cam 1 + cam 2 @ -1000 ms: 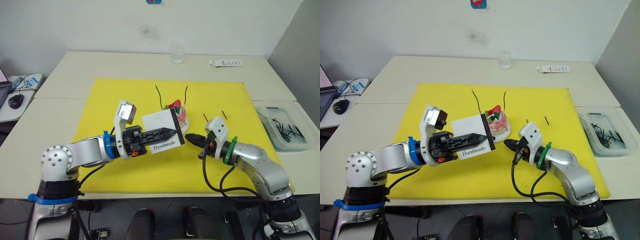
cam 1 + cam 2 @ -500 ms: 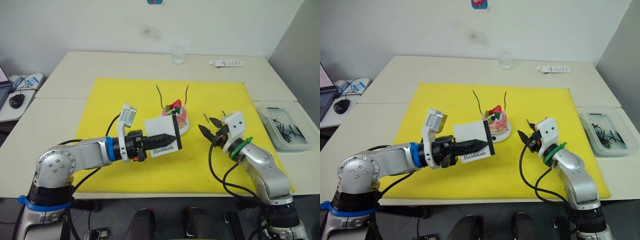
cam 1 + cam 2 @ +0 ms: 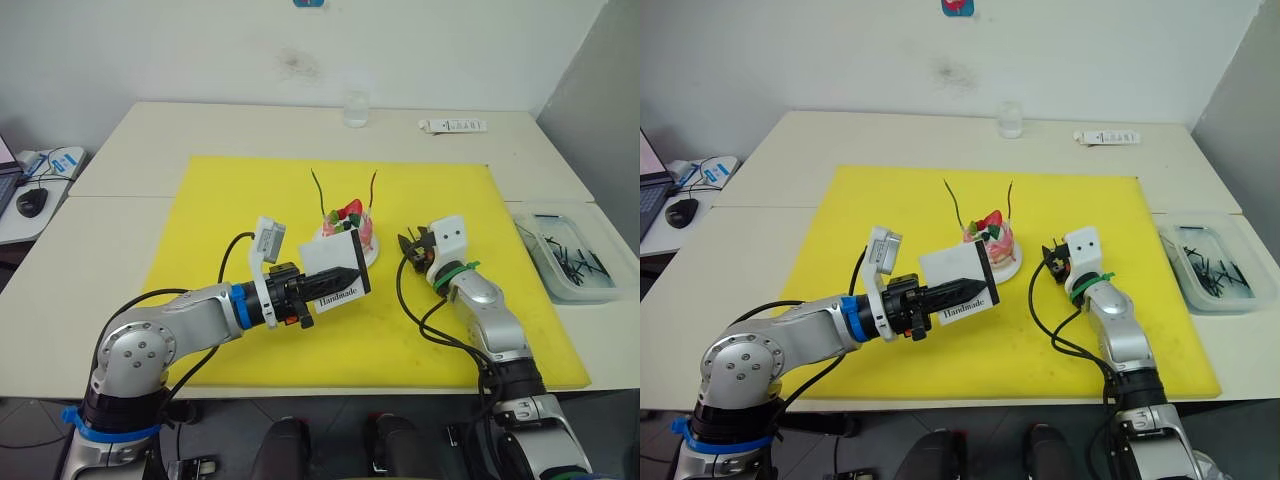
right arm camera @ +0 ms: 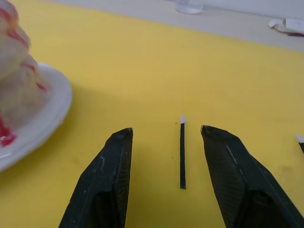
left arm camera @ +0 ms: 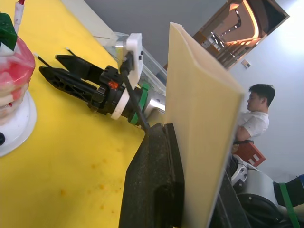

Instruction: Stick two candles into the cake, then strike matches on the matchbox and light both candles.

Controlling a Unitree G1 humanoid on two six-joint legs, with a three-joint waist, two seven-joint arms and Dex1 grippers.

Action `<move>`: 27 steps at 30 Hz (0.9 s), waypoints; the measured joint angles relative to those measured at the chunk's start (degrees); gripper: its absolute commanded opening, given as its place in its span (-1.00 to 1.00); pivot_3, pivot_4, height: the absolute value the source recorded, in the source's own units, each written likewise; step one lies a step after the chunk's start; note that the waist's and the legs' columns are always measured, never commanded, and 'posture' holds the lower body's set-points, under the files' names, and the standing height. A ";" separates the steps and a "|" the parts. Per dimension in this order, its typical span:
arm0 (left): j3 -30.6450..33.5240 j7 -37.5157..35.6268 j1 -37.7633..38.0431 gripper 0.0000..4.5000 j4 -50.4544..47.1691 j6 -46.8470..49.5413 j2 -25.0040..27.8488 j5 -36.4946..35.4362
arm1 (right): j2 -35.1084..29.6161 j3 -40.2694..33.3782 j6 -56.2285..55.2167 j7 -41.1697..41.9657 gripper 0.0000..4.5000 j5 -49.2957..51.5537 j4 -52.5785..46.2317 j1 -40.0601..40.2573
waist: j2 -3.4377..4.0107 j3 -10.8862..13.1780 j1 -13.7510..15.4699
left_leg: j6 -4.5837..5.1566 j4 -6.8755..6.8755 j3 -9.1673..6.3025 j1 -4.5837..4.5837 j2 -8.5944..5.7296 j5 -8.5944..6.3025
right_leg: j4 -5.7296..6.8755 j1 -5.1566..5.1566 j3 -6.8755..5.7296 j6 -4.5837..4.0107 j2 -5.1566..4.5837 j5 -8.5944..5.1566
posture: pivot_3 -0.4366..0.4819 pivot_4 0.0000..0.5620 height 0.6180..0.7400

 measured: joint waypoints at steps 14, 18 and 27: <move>0.04 3.15 2.21 -1.00 -2.58 -0.34 0.34 -0.86 | 1.33 -2.04 -4.64 -0.81 0.05 0.38 10.35 -5.07 | -0.01 -0.01 -0.42 | 0.01 0.13 0.03 0.08 -0.02 0.01 | 0.02 0.10 0.09 -0.04 0.01 0.03 | -0.05 -0.47 1.00; 0.04 3.28 2.08 -1.00 -2.58 -0.88 0.39 -0.92 | 1.43 -1.96 -4.99 -0.97 -0.36 0.00 11.79 -6.03 | -0.01 -0.01 -0.48 | 0.02 0.14 0.02 0.10 -0.02 0.01 | 0.03 0.10 0.10 -0.06 0.01 0.07 | -0.05 -0.47 1.00; 0.04 3.28 1.90 -1.00 -2.58 -0.97 0.61 -0.93 | 1.60 -1.03 -4.23 -1.22 -0.82 -1.80 12.51 -6.83 | -0.02 -0.02 -0.87 | 0.02 0.14 0.02 0.12 -0.01 0.02 | 0.05 0.11 0.11 -0.06 0.01 0.08 | -0.05 -0.47 1.00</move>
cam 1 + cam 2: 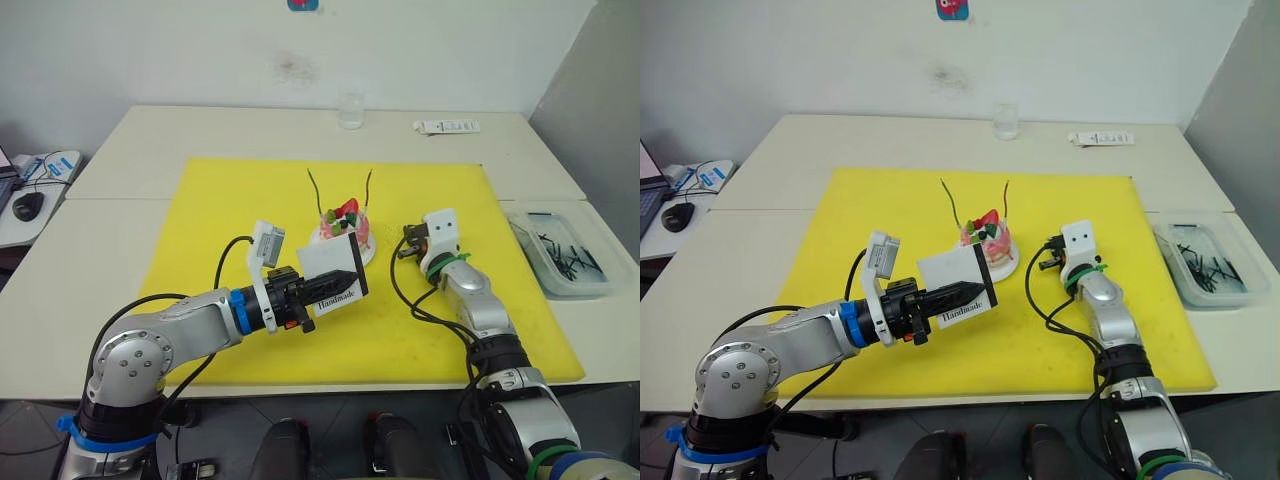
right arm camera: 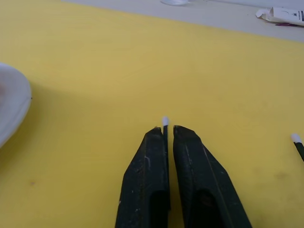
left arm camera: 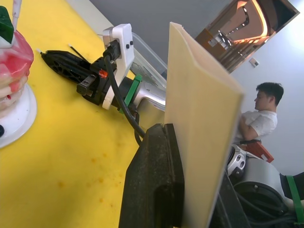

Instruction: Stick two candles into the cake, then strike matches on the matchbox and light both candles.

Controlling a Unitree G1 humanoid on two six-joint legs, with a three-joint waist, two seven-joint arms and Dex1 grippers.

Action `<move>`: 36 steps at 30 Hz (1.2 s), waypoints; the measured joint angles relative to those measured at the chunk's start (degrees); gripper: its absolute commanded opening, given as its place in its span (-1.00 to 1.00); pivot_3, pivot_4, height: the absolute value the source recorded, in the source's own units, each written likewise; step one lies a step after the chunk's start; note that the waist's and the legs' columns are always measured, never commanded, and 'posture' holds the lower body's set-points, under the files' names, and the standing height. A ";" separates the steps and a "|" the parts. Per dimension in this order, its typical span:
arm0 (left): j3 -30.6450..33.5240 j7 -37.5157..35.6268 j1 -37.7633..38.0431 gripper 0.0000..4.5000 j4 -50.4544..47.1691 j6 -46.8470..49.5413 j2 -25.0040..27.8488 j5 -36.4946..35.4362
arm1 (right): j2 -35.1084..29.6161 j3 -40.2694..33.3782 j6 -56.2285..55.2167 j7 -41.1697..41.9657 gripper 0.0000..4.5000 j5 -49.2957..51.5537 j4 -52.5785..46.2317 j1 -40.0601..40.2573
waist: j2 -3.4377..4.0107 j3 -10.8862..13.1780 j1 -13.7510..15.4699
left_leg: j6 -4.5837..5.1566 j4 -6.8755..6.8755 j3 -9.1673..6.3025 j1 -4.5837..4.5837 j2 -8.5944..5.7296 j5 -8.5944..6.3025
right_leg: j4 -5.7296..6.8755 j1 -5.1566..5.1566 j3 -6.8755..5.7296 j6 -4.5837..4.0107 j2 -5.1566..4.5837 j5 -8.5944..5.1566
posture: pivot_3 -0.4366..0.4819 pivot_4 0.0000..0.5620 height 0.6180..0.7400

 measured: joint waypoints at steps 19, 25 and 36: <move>-0.08 -0.02 0.00 -1.00 -0.53 -1.08 0.33 0.54 | -0.45 1.24 5.33 0.82 -0.82 -1.67 0.15 -2.37 | -0.04 -0.03 -0.20 | 0.00 0.00 0.00 0.05 0.01 0.00 | 0.02 0.01 0.02 -0.01 0.00 0.01 | -0.05 -0.47 1.00; -0.08 0.27 0.08 -1.00 -0.77 -1.49 0.14 0.57 | -0.43 1.19 5.19 1.37 -0.82 -1.97 0.43 -2.50 | -0.06 -0.04 -0.21 | 0.00 0.00 0.00 0.06 0.01 0.00 | 0.01 0.02 0.03 -0.02 0.00 0.02 | -0.05 -0.47 1.00; -0.08 1.17 0.46 -1.00 -0.83 -1.60 -0.36 0.62 | 0.01 0.59 4.39 1.32 -0.82 -1.80 0.01 -1.85 | -0.06 -0.05 -0.21 | 0.00 -0.01 0.00 0.05 0.01 0.00 | 0.00 0.02 0.02 -0.02 0.00 0.02 | -0.05 -0.47 1.00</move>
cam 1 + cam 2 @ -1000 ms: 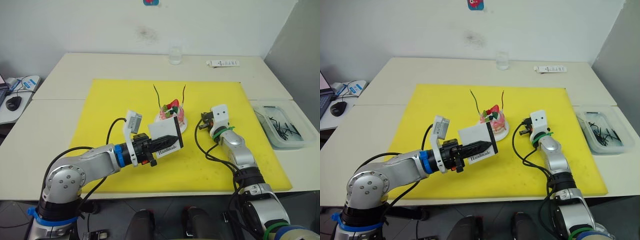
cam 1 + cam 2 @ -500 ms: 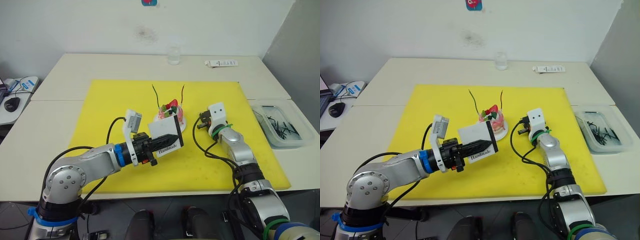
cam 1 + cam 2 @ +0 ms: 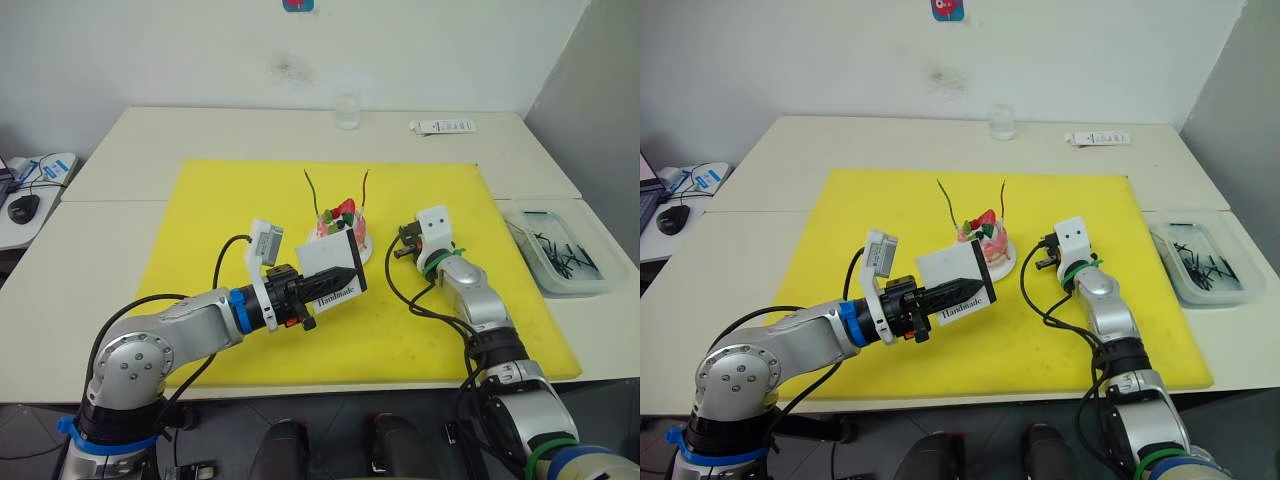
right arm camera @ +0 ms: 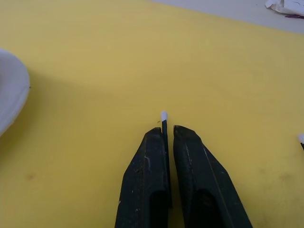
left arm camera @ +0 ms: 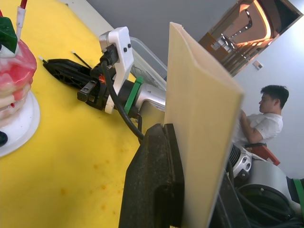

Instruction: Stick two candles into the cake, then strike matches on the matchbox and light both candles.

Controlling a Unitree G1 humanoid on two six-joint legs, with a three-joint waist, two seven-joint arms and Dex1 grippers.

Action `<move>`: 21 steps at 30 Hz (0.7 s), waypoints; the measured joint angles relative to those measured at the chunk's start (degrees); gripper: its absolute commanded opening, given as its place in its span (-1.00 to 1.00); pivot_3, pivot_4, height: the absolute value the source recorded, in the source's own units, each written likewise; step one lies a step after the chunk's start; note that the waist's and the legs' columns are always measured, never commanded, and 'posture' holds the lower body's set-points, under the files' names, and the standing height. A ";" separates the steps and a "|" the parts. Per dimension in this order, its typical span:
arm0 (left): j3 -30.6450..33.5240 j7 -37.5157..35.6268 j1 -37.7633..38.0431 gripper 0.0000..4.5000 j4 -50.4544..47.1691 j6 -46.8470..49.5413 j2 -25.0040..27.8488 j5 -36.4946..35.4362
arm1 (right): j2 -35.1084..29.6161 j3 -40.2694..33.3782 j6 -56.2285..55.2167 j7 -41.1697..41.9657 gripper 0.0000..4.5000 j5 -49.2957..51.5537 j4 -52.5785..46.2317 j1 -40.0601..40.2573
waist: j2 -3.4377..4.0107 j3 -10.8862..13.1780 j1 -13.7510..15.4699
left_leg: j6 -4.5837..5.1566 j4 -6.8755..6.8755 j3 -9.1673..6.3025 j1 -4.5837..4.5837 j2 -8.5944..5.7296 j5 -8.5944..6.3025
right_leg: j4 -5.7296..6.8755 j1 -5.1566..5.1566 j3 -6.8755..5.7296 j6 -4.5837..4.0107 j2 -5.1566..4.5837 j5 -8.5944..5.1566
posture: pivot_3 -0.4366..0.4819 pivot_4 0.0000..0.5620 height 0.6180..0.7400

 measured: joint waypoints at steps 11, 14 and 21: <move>0.00 -0.02 -0.29 -1.00 0.06 0.00 0.08 0.03 | 0.62 -0.64 -0.79 -0.23 -0.82 -0.02 -0.01 0.38 | 0.00 0.00 0.00 | 0.00 -0.01 0.00 0.00 0.01 0.00 | -0.01 -0.01 0.00 0.00 0.00 0.00 | -0.05 -0.47 1.00; 0.00 -0.01 -0.30 -1.00 0.06 0.00 0.08 0.04 | 0.66 -0.65 -0.96 -0.21 -0.82 -0.05 -0.02 0.46 | 0.00 0.00 0.00 | 0.00 -0.01 0.00 0.00 0.01 0.00 | -0.01 -0.01 0.00 -0.01 0.00 0.00 | -0.05 -0.47 1.00; 0.00 -0.01 -0.30 -1.00 0.06 0.00 0.08 0.03 | 0.70 -0.61 -2.02 -0.06 -0.82 -0.10 0.02 0.83 | 0.00 0.00 -0.01 | 0.00 -0.02 0.00 -0.01 0.01 0.00 | -0.02 -0.01 0.00 -0.01 0.00 -0.01 | -0.05 -0.47 1.00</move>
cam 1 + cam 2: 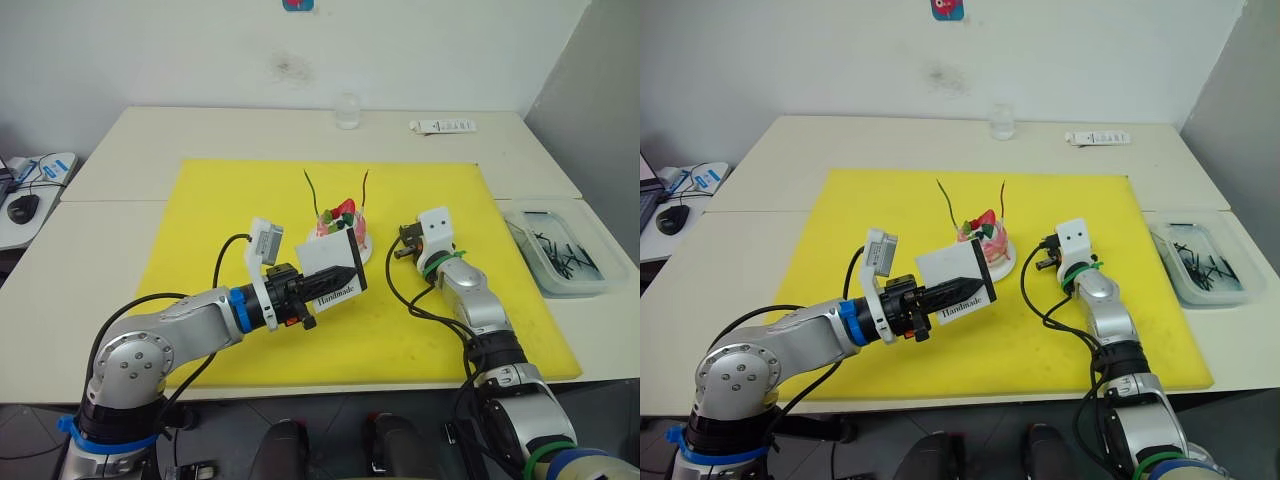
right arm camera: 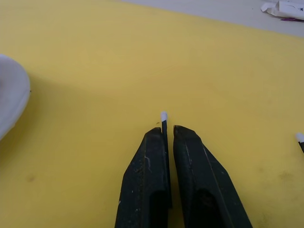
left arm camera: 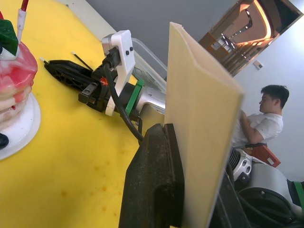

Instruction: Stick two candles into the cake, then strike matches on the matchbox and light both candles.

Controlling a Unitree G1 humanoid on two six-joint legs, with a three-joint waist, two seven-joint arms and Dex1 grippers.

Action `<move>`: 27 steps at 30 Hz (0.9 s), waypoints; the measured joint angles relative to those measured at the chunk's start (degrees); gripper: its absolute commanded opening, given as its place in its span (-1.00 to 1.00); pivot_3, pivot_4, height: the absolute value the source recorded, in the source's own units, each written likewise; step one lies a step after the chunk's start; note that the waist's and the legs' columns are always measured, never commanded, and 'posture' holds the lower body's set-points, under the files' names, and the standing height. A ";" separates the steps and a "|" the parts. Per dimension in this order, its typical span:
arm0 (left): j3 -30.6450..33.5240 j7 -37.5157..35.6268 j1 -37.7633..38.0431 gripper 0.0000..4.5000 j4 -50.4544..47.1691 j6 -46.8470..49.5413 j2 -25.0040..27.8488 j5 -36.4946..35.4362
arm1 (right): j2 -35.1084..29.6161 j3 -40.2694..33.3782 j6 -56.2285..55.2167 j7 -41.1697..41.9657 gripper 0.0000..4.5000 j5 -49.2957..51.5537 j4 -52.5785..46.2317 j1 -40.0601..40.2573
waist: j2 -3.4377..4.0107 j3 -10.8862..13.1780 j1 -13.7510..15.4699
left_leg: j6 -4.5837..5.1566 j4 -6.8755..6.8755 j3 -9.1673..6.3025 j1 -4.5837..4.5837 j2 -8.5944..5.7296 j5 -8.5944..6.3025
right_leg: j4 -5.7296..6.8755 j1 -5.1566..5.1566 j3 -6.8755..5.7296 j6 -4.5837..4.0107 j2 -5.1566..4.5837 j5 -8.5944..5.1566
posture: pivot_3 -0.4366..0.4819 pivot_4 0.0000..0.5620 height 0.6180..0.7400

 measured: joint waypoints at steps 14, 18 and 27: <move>0.00 0.06 -0.24 -1.00 0.00 0.00 -0.01 0.03 | 0.08 -0.02 -0.84 0.90 -0.82 0.05 -0.02 0.38 | 0.00 0.00 0.00 | 0.00 -0.02 0.00 0.00 0.00 0.00 | -0.01 0.00 -0.01 -0.01 0.00 -0.01 | -0.05 -0.47 1.00; 0.00 0.08 -0.28 -1.00 0.00 0.00 -0.01 0.03 | 0.11 -0.03 -0.95 1.34 -1.00 0.10 -0.02 0.40 | 0.00 0.00 0.00 | 0.00 -0.02 -0.01 0.00 0.01 0.00 | -0.01 -0.01 -0.02 0.00 0.00 -0.01 | -0.05 -0.47 1.00; 0.00 0.09 -0.47 -1.00 0.01 0.00 -0.10 0.05 | 0.11 -0.07 -1.01 1.50 -1.00 0.14 -0.02 0.43 | 0.00 0.00 0.01 | 0.00 -0.02 -0.01 0.00 0.01 0.00 | -0.01 0.00 -0.02 -0.01 0.01 -0.01 | -0.05 -0.47 1.00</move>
